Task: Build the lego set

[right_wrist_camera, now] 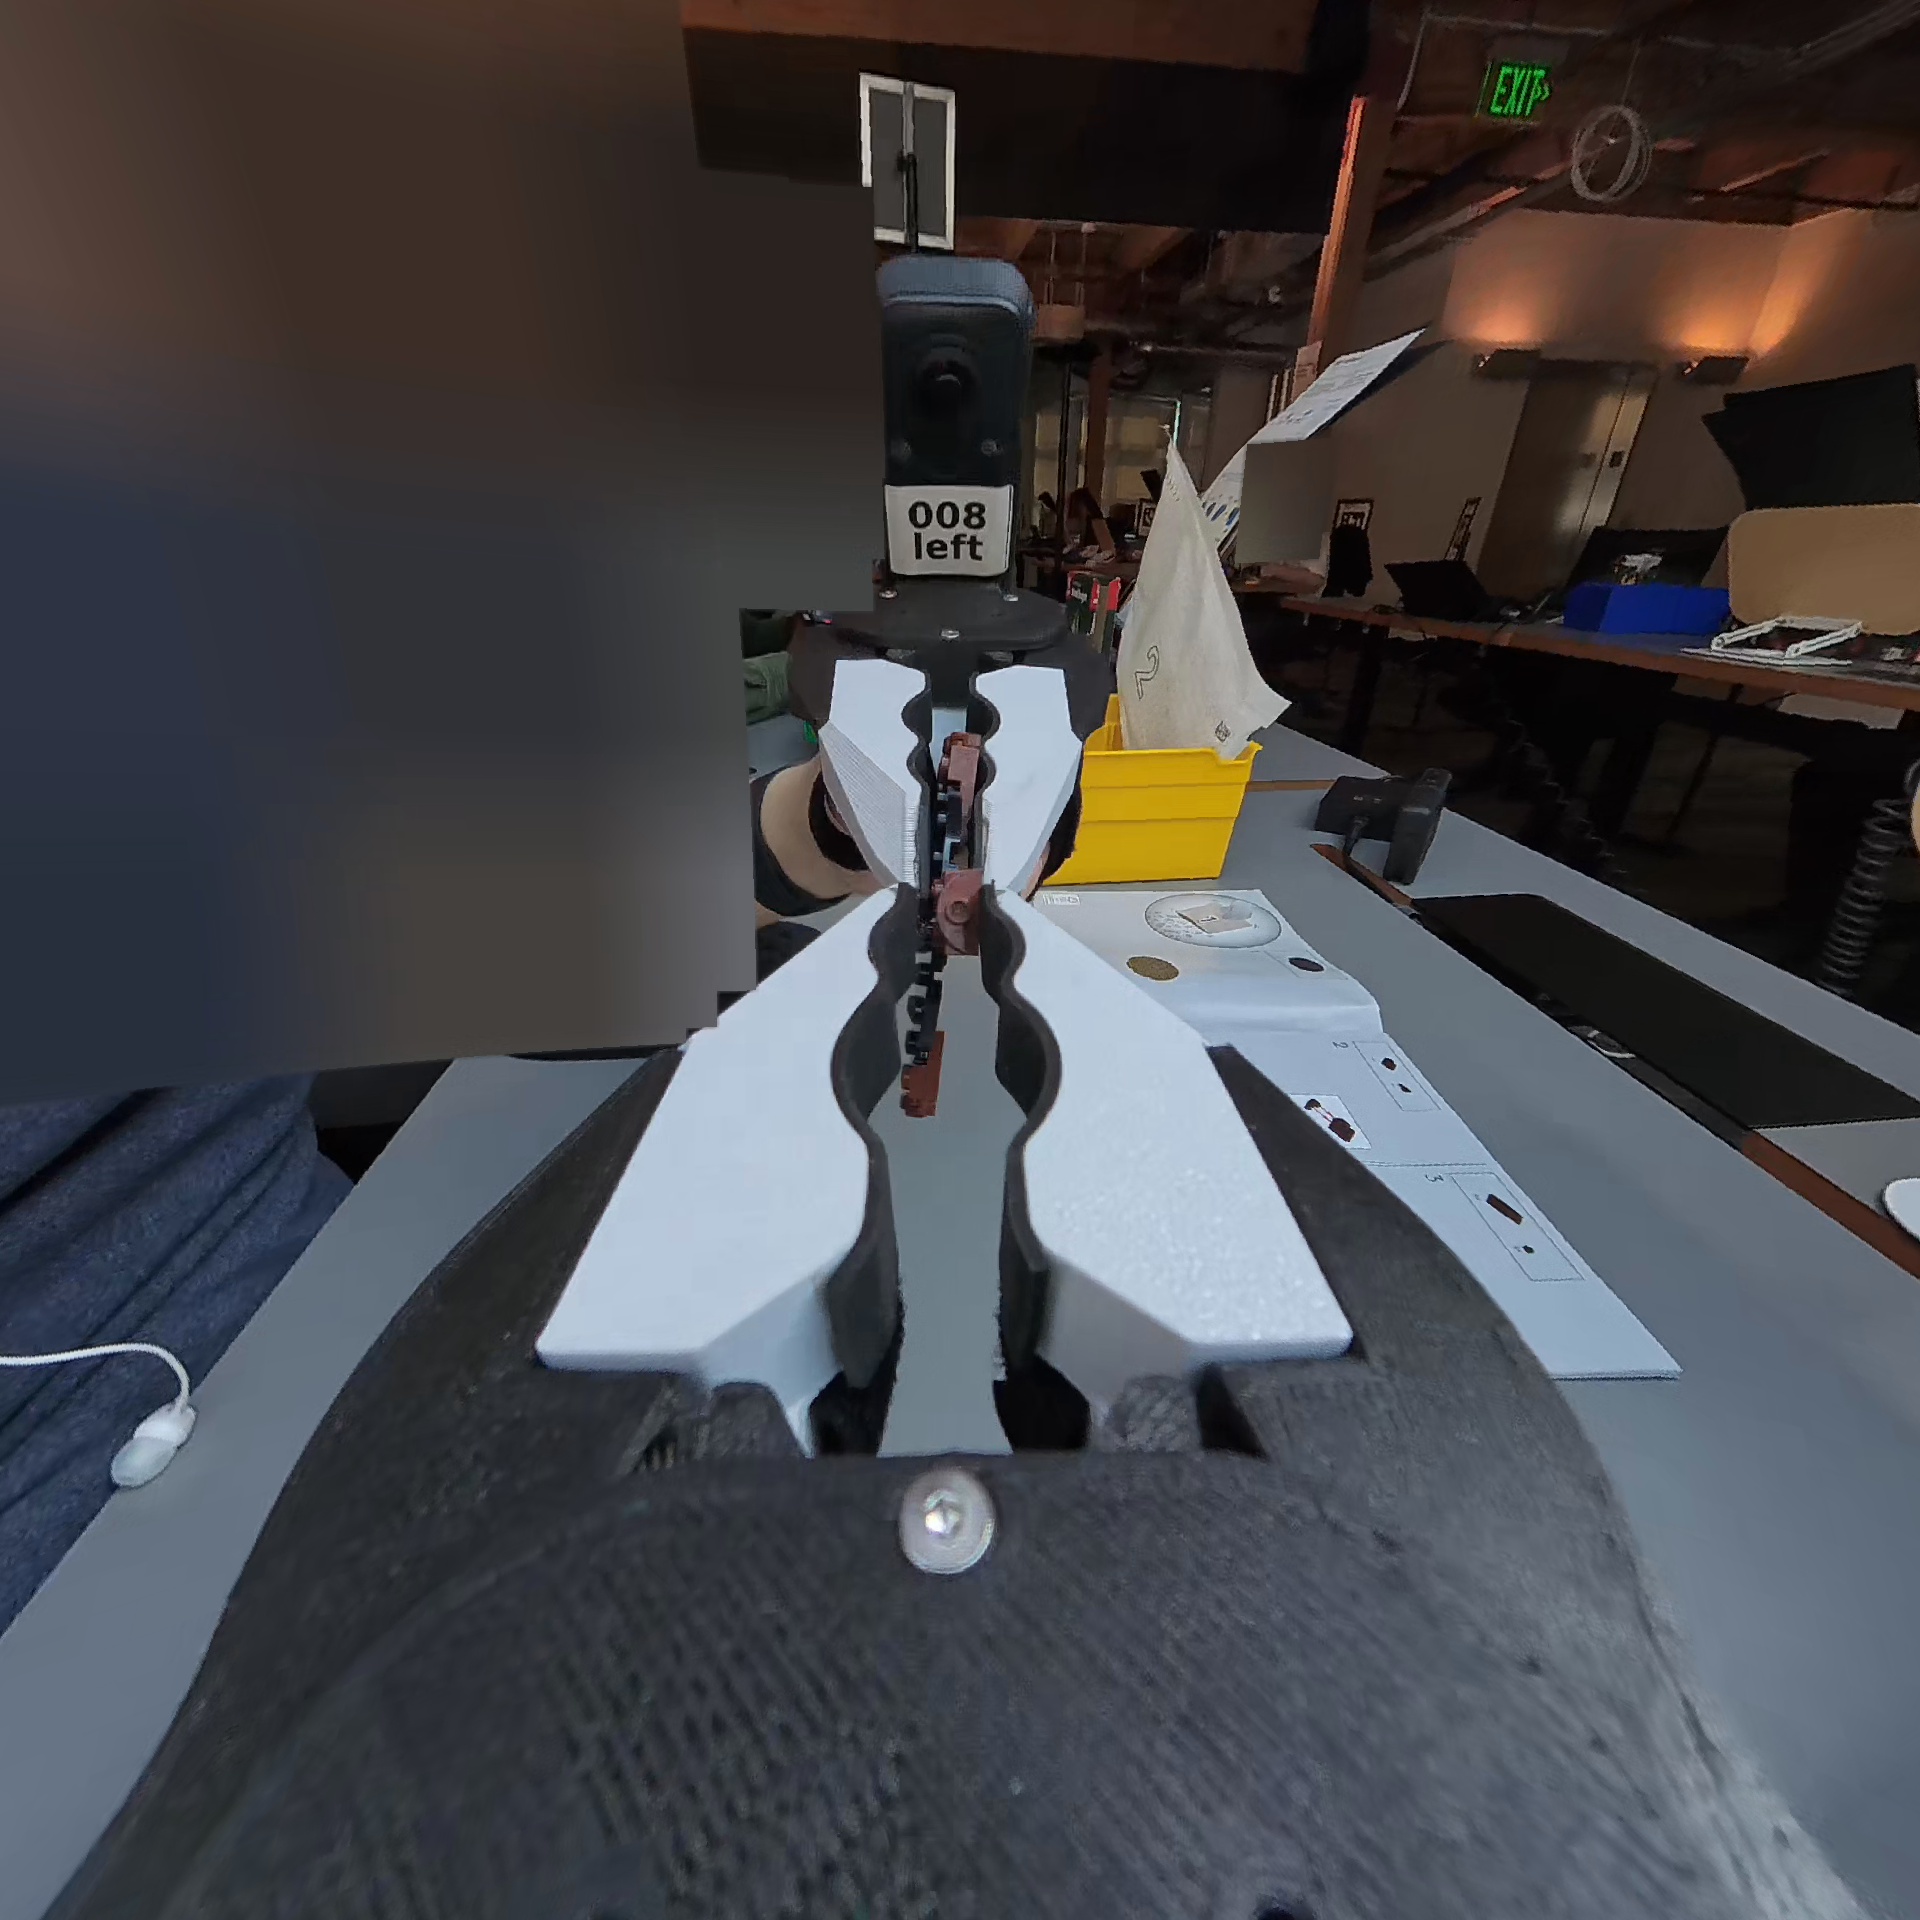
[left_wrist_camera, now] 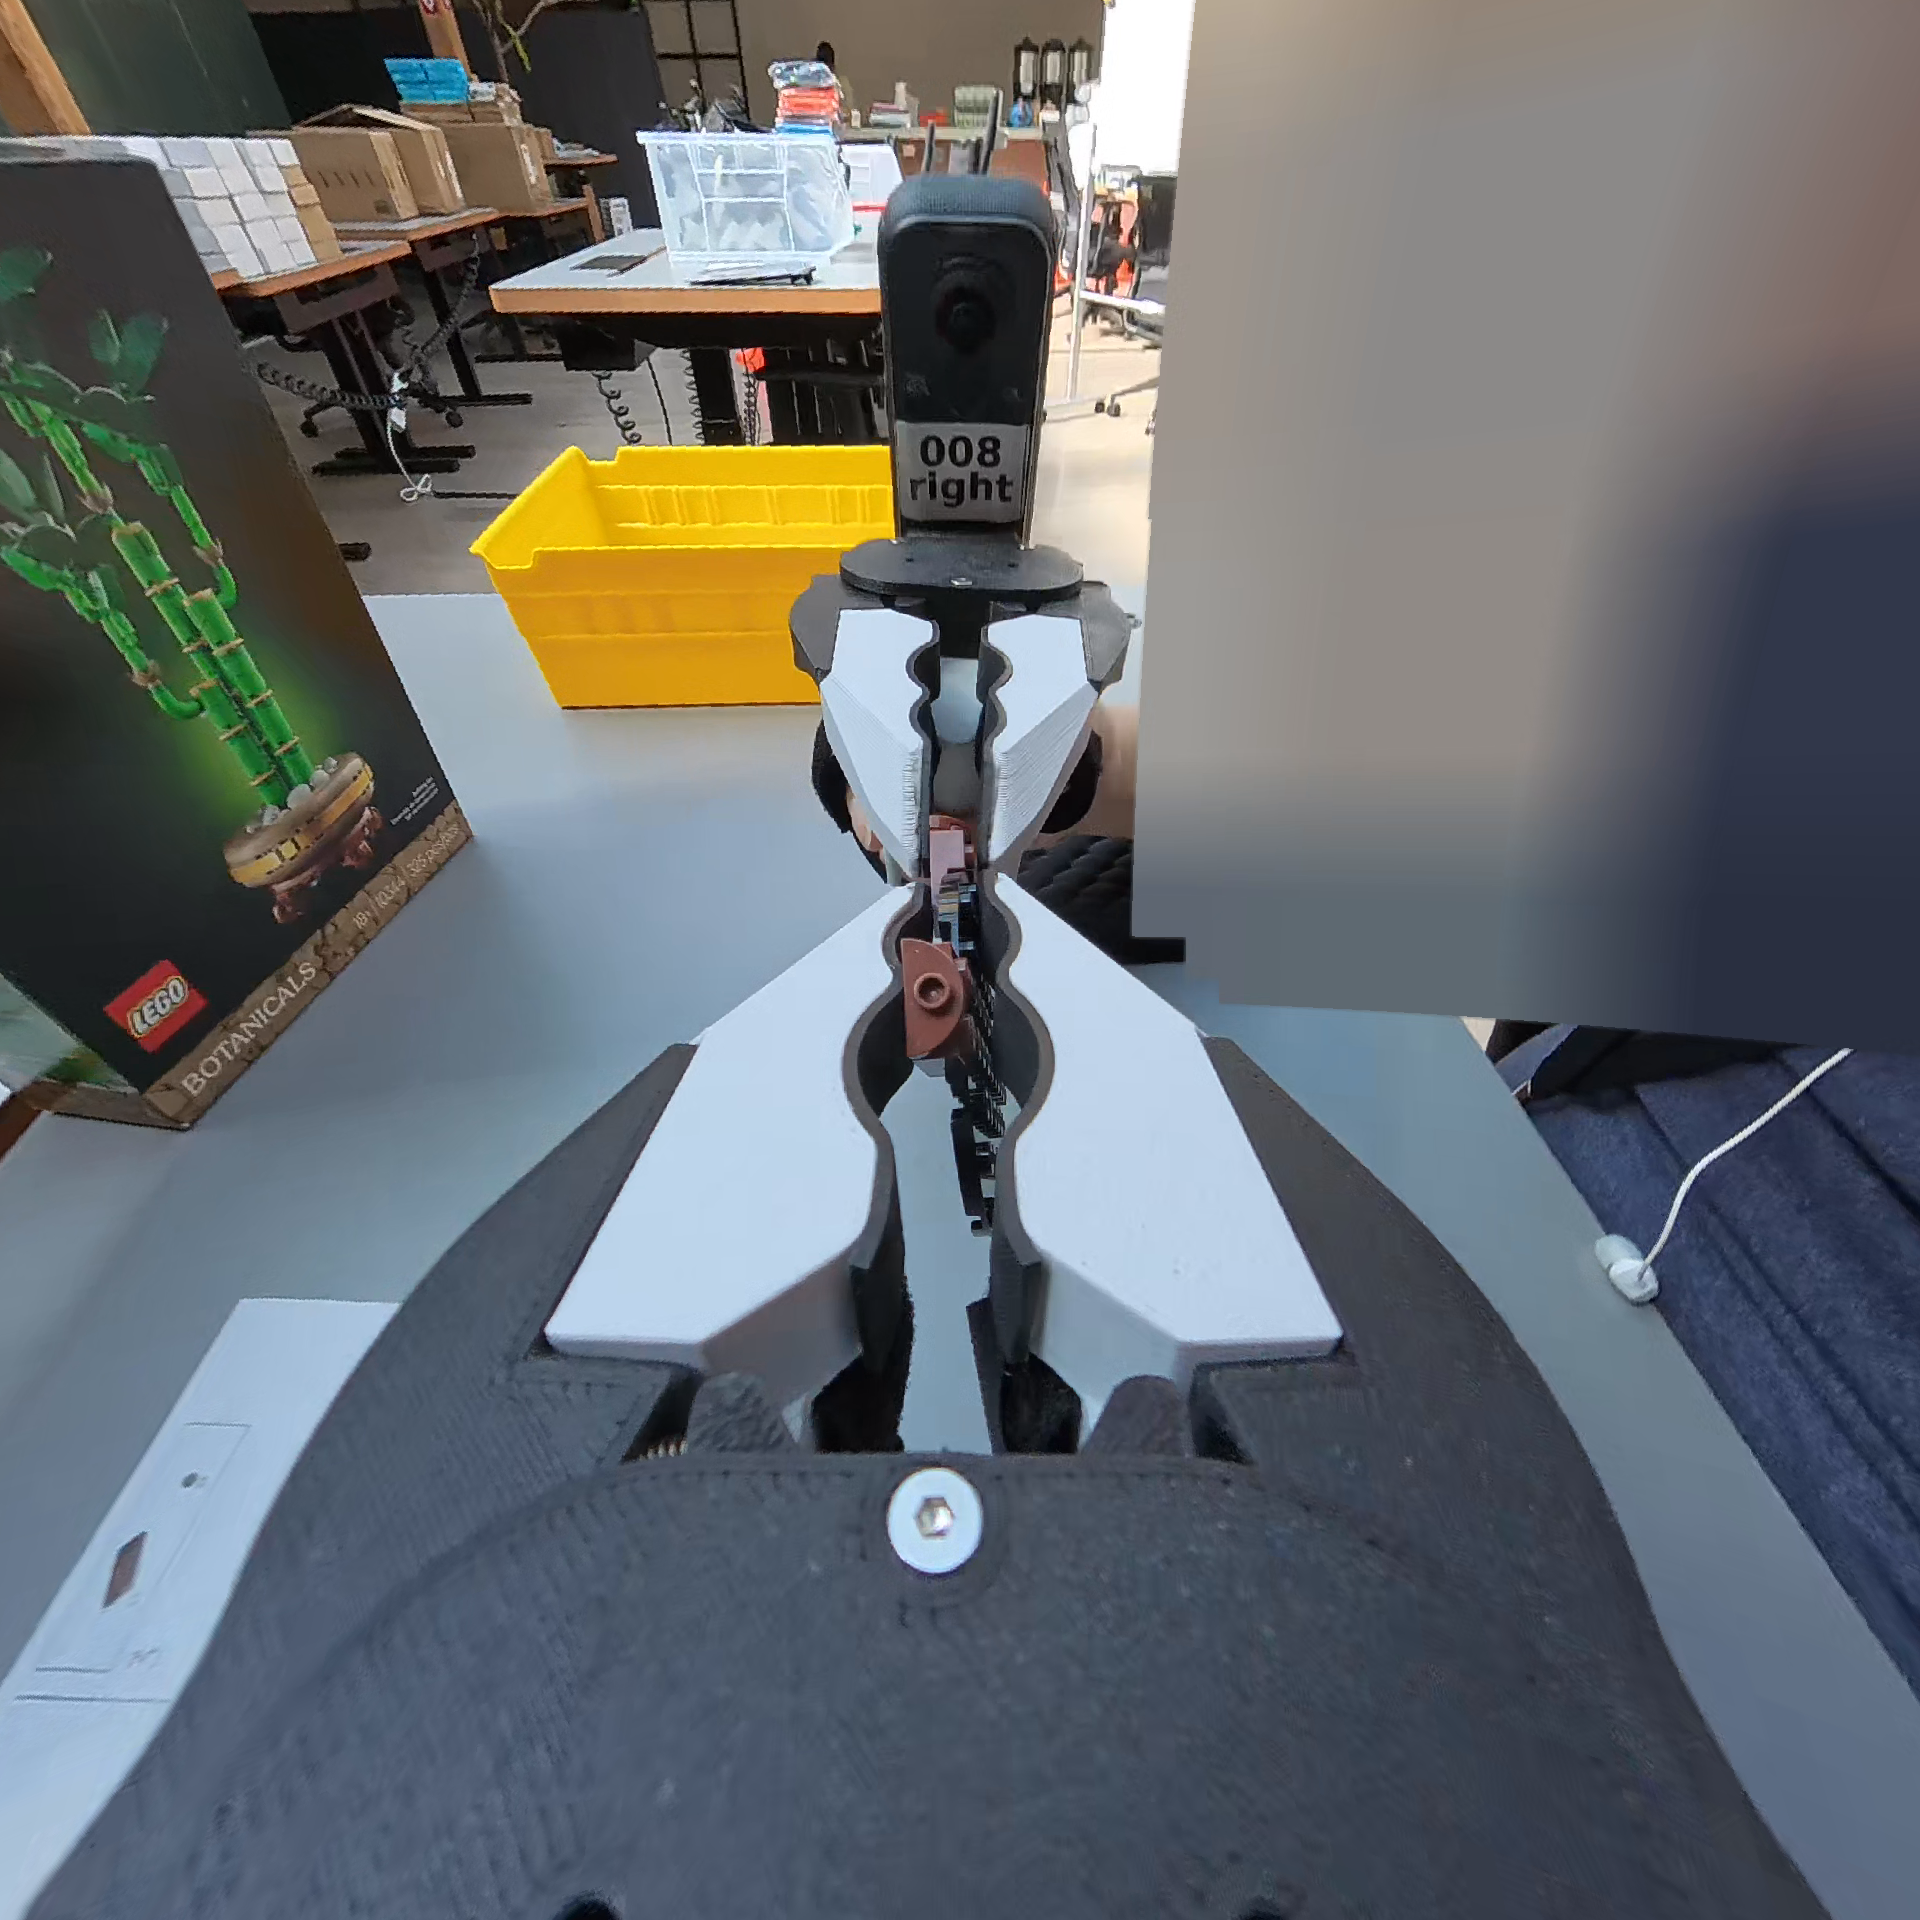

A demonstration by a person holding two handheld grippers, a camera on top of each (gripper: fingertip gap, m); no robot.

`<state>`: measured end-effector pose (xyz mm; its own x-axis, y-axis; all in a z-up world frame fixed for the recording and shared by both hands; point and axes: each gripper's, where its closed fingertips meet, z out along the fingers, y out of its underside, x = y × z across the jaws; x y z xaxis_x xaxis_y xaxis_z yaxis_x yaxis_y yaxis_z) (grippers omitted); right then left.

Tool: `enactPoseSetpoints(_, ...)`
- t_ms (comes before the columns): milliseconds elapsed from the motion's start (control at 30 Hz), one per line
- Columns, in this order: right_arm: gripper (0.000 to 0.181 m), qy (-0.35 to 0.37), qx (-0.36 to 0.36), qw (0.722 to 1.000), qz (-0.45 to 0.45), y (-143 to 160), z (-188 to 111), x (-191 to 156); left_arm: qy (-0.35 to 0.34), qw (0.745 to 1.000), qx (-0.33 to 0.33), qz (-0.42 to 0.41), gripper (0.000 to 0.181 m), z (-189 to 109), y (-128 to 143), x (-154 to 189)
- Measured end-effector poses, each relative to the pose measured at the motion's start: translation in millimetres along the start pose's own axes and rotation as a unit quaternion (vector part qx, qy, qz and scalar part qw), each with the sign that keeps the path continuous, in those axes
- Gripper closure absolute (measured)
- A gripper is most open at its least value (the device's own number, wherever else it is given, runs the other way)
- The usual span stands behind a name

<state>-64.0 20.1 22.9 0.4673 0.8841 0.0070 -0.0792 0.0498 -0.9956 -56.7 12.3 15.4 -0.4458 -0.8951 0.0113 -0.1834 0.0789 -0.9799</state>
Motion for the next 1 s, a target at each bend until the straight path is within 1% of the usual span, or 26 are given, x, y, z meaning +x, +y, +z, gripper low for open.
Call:
enactPoseSetpoints(100, 0.158, 0.014, 0.0, 1.0, 0.009, 1, 0, 6, -0.008, 0.999, 0.022, -0.022, 0.176, 0, -2, -6)
enactPoseSetpoints(133, 0.158, 0.016, -0.006, 1.0, 0.005, 2, 0, 6, -0.005, 0.999, 0.028, -0.026, 0.176, 0, -3, -6)
enactPoseSetpoints(167, 0.16, 0.018, -0.01, 1.0, 0.003, 4, 1, 7, -0.004, 0.999, 0.036, -0.031, 0.176, 1, -4, -6)
enactPoseSetpoints(233, 0.171, 0.022, -0.021, 1.0, 0.002, 7, 1, 8, -0.005, 0.998, 0.046, -0.047, 0.176, 1, -6, -8)
enactPoseSetpoints(333, 0.172, 0.023, -0.017, 1.0, 0.009, 5, 0, 9, 0.01, 0.994, 0.063, -0.089, 0.176, 2, -7, -9)
enactPoseSetpoints(400, 0.173, 0.02, -0.014, 0.999, 0.039, 5, -1, 11, 0.018, 0.989, 0.08, -0.126, 0.175, 3, -9, -12)
enactPoseSetpoints(533, 0.175, 0.002, -0.003, 0.989, 0.15, 9, -1, 19, 0.03, 0.972, 0.098, -0.21, 0.176, 3, -6, -21)
enactPoseSetpoints(767, 0.175, -0.008, 0.006, 0.98, 0.199, 14, -2, 24, 0.05, 0.953, 0.113, -0.276, 0.175, 4, -2, -28)
enactPoseSetpoints(900, 0.175, -0.018, 0.021, 0.968, 0.25, 17, -3, 29, 0.057, 0.941, 0.122, -0.31, 0.172, 3, 0, -33)
enactPoseSetpoints(1000, 0.175, -0.027, 0.036, 0.957, 0.287, 17, -4, 31, 0.072, 0.927, 0.134, -0.342, 0.171, 0, -1, -35)
